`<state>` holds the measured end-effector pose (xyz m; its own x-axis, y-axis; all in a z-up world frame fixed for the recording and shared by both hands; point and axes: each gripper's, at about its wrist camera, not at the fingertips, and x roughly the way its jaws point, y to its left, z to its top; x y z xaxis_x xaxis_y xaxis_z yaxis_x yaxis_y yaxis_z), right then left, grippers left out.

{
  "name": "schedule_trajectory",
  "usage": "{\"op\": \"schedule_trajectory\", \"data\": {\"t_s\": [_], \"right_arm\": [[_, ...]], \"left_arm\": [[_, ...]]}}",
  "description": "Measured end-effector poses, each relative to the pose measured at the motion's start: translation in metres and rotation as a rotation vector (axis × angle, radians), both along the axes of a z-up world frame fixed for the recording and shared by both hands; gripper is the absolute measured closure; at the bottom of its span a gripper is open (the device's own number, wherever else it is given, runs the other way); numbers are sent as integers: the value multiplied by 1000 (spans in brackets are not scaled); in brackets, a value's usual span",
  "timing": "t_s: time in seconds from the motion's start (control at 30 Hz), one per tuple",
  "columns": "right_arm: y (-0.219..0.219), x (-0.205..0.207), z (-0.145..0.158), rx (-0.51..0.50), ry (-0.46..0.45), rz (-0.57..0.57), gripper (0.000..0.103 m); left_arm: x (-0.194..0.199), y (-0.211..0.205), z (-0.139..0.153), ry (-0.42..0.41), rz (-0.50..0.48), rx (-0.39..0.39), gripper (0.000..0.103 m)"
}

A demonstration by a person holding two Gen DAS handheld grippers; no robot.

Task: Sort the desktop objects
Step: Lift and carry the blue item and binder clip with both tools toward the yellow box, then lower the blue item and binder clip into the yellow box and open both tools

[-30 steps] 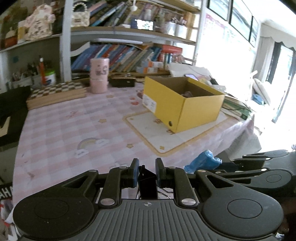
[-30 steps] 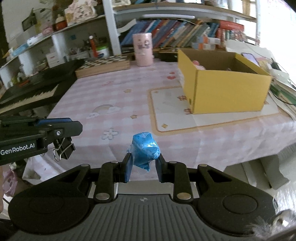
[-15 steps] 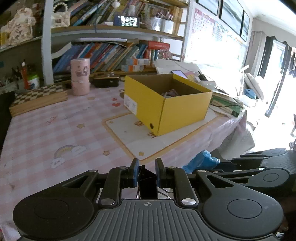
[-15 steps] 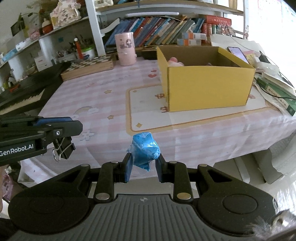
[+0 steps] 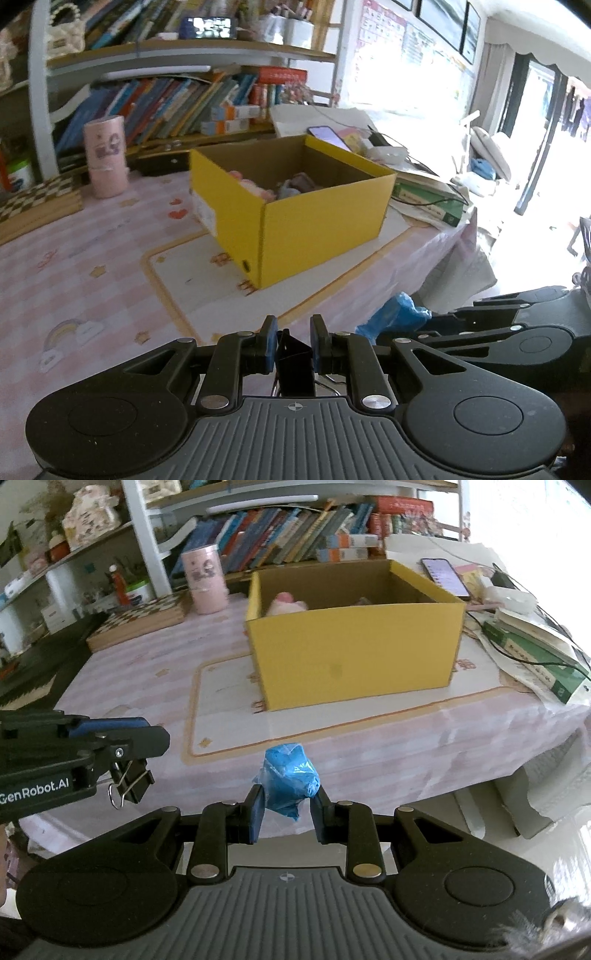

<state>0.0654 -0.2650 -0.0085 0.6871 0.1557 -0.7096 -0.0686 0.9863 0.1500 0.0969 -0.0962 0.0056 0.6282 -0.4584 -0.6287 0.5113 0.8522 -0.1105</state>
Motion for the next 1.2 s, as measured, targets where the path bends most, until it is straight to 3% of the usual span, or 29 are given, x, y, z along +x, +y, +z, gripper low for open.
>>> {"op": "schedule_trajectory", "data": {"t_s": [0.4,0.87,1.2], "right_arm": [[-62,39,5,8,-33,-15,78],[-118,106,47,28,-194,80,78],[-133,159,54,-17,-251,160,78]], "left_arm": [[29,-61,8,-56,-37,13,86],[80,-111,43,-196,106,-46,86],[121,-131,42,-243,189,-15,86]]}}
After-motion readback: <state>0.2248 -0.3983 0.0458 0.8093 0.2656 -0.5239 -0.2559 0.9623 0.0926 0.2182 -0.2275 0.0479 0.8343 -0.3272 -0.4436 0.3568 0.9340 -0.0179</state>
